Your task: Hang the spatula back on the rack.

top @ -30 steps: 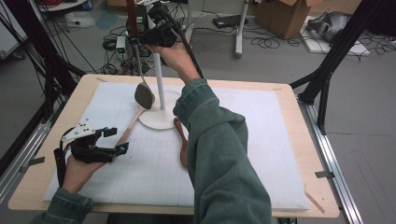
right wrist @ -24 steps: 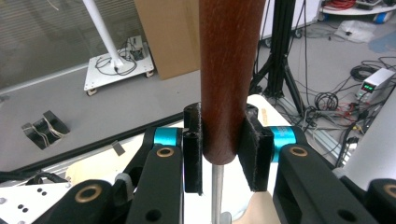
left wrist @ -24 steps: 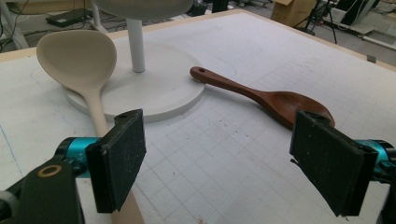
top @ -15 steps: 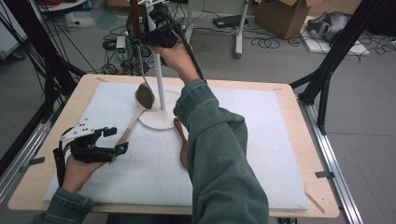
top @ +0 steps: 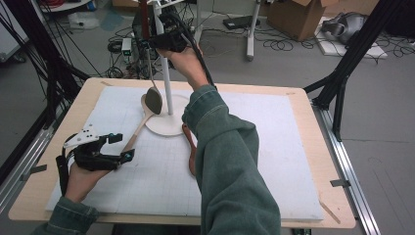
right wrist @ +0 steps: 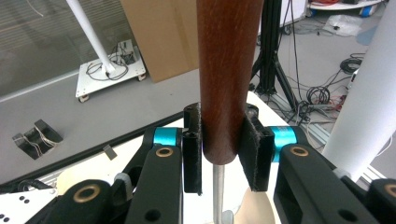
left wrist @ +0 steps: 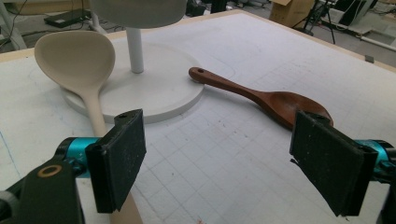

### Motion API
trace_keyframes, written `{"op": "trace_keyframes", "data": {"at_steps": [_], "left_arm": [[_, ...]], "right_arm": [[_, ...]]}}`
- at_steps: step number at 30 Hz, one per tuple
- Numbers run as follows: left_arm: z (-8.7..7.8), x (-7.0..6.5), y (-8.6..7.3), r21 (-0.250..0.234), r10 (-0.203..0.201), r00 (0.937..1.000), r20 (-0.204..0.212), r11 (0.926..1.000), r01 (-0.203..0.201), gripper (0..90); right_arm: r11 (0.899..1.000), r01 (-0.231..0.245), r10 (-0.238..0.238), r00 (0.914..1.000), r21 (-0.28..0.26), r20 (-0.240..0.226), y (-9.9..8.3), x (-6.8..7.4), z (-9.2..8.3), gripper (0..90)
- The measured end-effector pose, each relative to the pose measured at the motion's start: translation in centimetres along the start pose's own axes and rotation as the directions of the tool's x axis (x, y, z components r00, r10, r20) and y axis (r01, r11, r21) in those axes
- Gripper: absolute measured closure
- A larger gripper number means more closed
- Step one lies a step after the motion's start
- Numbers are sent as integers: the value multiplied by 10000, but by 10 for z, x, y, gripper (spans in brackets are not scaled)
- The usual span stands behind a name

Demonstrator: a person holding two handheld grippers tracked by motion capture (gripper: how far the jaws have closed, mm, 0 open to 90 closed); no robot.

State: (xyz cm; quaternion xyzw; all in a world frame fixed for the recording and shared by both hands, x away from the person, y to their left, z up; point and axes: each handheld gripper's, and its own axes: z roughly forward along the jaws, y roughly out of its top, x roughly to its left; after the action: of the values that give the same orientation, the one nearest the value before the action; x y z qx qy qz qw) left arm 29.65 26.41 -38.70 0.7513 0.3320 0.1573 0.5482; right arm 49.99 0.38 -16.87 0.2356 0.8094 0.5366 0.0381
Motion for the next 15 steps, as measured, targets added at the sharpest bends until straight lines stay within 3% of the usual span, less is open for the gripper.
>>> {"op": "trace_keyframes", "data": {"at_steps": [15], "left_arm": [[0, 0, 0, -7, 11, 10000, 13, 10000, -11, 190]], "right_arm": [[9987, -304, 320, 9988, -412, 376, -7, -6, -6, 708]]}}
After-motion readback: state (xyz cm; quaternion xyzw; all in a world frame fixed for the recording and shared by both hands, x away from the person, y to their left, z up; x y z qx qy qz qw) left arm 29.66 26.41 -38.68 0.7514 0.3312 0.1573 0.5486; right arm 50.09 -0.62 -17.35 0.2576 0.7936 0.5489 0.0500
